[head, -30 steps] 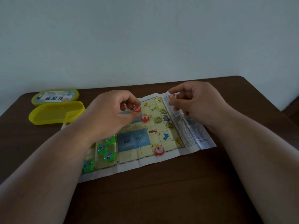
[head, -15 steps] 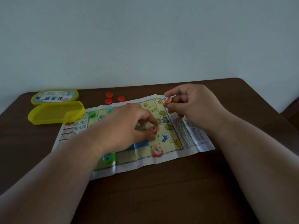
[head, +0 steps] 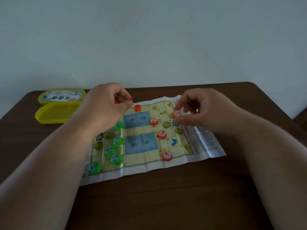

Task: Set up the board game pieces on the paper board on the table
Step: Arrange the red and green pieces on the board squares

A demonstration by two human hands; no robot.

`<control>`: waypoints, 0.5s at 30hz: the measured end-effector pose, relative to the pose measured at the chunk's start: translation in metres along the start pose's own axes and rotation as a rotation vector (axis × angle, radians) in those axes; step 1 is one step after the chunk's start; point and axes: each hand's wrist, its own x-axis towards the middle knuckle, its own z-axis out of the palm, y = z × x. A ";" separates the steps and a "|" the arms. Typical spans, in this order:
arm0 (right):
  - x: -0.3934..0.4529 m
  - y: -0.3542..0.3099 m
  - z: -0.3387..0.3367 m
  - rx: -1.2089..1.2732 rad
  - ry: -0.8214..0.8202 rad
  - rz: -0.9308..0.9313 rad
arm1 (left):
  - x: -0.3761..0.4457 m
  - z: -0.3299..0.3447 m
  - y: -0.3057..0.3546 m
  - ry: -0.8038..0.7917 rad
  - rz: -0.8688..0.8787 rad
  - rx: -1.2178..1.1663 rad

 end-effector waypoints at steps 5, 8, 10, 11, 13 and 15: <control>-0.010 0.000 -0.014 -0.122 -0.358 -0.072 | 0.000 0.001 0.000 -0.010 -0.012 0.030; -0.010 0.002 -0.009 -0.227 -0.450 -0.016 | 0.002 0.003 0.000 -0.004 -0.020 0.050; -0.008 0.003 -0.007 -0.263 -0.482 0.011 | 0.003 0.004 -0.002 0.003 -0.027 0.047; -0.008 0.003 -0.007 -0.272 -0.487 0.013 | 0.003 0.004 -0.003 0.007 -0.030 0.050; -0.010 0.001 -0.009 -0.228 -0.463 0.008 | 0.005 0.005 -0.006 0.007 -0.029 0.066; -0.010 -0.002 -0.011 -0.116 -0.365 -0.004 | 0.006 0.006 -0.007 -0.014 -0.024 0.093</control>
